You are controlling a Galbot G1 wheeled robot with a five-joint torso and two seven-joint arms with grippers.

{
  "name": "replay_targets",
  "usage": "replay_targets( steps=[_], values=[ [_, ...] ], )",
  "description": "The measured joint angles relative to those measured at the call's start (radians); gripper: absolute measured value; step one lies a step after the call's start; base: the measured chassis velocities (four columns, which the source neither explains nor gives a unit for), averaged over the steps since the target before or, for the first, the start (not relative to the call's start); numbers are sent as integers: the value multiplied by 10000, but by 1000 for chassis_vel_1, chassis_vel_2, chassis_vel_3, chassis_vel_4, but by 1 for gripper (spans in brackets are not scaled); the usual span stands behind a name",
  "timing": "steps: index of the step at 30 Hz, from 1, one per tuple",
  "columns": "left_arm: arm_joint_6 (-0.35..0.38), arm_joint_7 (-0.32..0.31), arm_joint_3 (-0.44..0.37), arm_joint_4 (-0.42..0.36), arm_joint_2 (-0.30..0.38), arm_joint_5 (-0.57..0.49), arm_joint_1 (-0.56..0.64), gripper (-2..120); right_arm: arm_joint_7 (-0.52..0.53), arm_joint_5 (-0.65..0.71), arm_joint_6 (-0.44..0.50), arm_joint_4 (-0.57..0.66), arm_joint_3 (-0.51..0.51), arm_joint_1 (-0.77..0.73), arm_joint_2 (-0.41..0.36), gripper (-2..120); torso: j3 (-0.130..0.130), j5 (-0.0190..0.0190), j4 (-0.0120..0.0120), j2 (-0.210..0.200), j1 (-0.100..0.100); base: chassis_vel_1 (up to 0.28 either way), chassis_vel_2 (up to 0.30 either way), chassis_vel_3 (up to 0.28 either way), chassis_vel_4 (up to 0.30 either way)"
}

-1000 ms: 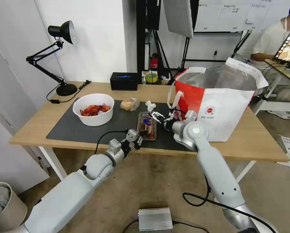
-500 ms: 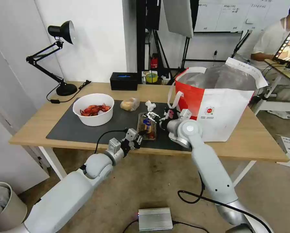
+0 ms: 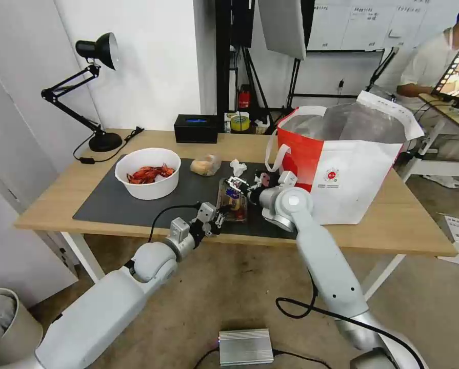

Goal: Pick up the trash from the table and place it into the takeout bag.

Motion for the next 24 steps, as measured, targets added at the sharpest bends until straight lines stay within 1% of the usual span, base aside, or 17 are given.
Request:
replay_targets(
  steps=[21, 24],
  values=[
    [-37, -1, -50, -16, -47, -11, 88, 0, -4, -188, -130, -354, -73, 166, 219, 100, 0, 0, -1, 0, 0, 0, 0, 0, 0],
    [-44, -5, -53, -26, -53, -12, 106, 0, -3, -201, -134, -369, -81, 168, 231, 96, 0, 0, -1, 0, 0, 0, 0, 0, 0]
  ],
)
